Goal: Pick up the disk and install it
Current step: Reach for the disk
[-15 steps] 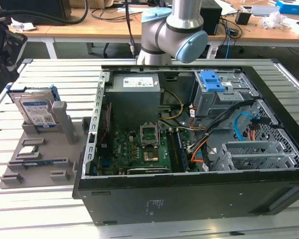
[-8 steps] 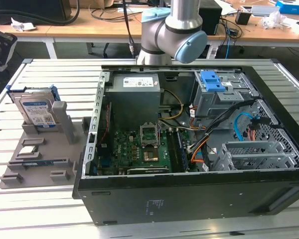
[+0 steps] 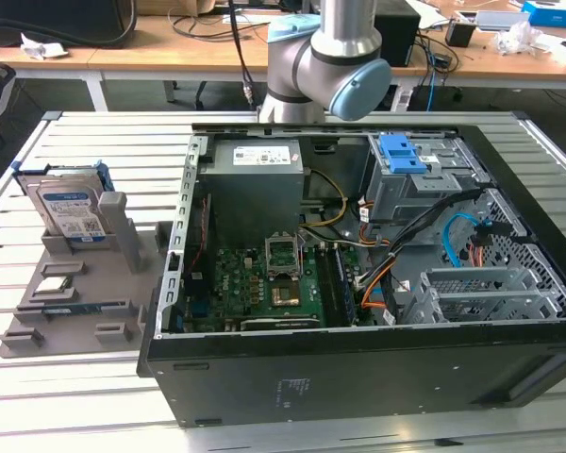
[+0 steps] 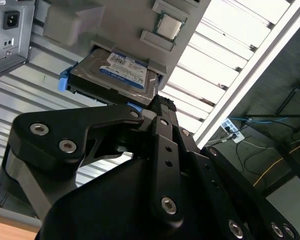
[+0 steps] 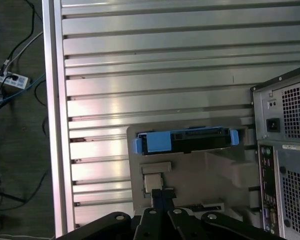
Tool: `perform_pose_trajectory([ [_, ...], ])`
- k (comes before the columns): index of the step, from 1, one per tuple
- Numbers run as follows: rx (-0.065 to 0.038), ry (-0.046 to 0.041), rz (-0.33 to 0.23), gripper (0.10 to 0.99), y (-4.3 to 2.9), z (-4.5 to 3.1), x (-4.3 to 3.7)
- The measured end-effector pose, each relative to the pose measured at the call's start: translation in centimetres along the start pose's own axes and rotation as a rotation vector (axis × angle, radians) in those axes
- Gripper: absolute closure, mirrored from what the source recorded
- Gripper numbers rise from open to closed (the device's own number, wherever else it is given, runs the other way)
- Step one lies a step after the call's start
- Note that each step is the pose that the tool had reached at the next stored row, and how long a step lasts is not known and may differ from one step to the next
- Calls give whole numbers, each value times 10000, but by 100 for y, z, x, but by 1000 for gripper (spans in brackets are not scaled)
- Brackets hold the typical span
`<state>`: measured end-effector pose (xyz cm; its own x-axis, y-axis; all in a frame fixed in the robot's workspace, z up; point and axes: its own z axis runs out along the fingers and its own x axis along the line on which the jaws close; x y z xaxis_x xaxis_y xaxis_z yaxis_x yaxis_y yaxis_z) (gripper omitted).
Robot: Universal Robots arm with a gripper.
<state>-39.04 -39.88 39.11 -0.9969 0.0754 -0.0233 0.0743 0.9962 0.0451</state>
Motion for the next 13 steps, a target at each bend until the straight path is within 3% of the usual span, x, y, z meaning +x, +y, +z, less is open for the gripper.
perform_pose_trajectory([
  [5,1,1,-1,980,-6,7,74],
  [13,1,0,-1,980,-6,7,77],
])
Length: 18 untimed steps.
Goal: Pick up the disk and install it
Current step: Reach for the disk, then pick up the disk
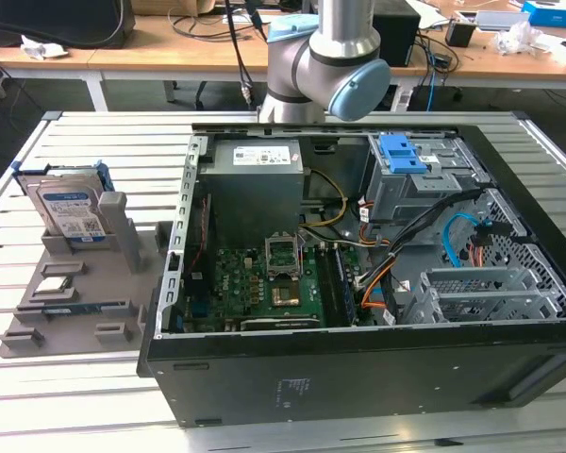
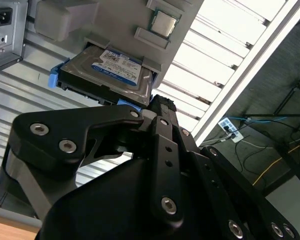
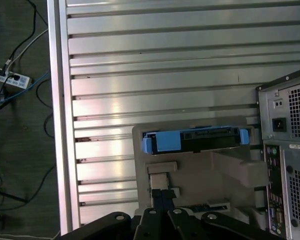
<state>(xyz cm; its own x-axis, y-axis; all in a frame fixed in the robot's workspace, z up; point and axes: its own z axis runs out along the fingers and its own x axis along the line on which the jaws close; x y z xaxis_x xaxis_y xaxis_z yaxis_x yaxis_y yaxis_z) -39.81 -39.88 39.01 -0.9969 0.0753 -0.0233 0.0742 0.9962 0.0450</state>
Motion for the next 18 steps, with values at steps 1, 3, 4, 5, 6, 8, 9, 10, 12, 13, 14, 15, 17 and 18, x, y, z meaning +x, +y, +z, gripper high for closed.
perform_pose_trajectory([
  [1,0,0,0,980,0,0,0],
  [3,0,0,0,980,0,0,1],
  [4,0,0,0,980,0,0,1],
  [5,0,1,0,980,0,0,2],
  [6,0,0,0,980,0,0,2],
  [8,0,0,-3,980,0,0,2],
  [9,-2,7,-127,980,0,-1,3],
  [10,-11,21,-472,980,0,0,3],
  [12,-19,38,-829,980,0,0,3],
  [13,-21,41,-918,980,0,0,3],
  [14,-24,46,-1029,980,0,0,3],
  [15,-25,51,-1117,980,0,0,3],
  [17,-34,67,-1477,980,0,0,3],
  [18,-39,75,-1680,980,0,0,3],
])
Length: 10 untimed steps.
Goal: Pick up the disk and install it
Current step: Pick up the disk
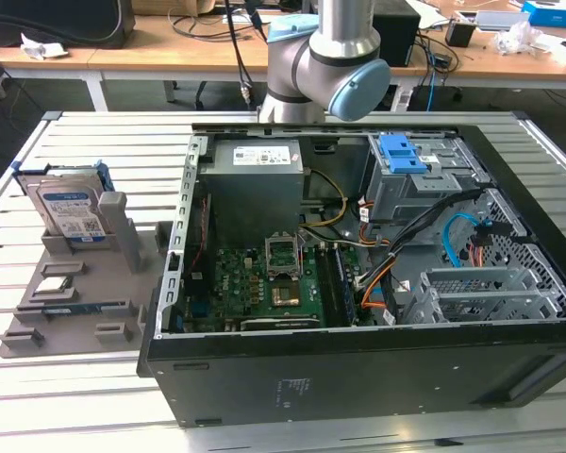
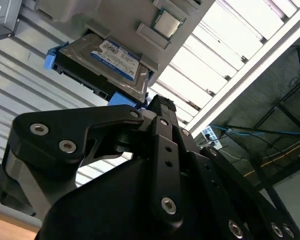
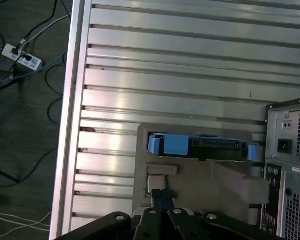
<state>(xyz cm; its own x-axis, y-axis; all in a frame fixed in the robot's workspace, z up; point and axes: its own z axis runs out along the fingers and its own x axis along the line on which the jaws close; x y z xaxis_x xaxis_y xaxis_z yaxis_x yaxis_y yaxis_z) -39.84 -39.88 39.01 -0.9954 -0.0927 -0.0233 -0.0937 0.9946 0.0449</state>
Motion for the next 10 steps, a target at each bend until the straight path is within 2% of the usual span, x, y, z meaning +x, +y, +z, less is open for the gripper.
perform_pose_trajectory([
  [10,-21,41,-900,980,0,0,0],
])
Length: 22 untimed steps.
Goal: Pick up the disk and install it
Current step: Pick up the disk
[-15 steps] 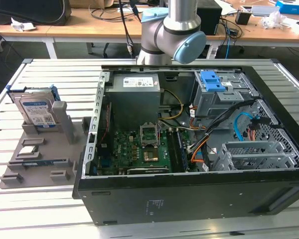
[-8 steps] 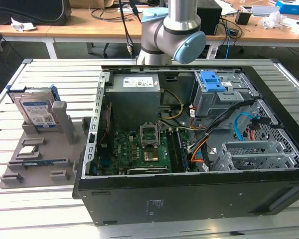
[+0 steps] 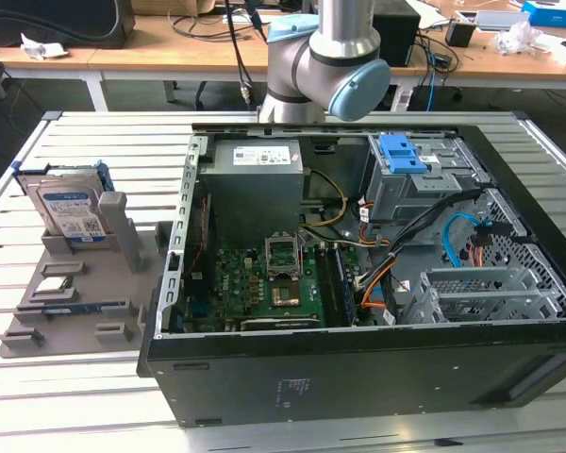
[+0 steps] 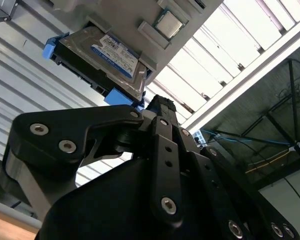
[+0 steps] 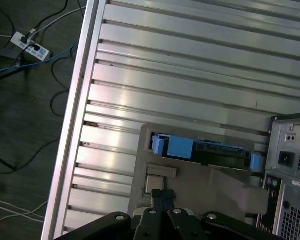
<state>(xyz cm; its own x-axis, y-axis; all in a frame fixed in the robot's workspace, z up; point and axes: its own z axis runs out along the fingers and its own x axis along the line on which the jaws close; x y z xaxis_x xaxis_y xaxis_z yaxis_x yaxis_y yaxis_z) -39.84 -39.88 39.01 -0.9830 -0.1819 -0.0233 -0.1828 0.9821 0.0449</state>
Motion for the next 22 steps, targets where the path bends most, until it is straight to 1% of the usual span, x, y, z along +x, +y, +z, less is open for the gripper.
perform_pose_trajectory([
  [4,-5,9,-209,980,0,0,0],
  [13,-26,49,-1094,980,0,0,0],
  [17,-31,59,-1300,980,0,0,0],
  [22,-40,77,-1708,980,0,0,0],
])
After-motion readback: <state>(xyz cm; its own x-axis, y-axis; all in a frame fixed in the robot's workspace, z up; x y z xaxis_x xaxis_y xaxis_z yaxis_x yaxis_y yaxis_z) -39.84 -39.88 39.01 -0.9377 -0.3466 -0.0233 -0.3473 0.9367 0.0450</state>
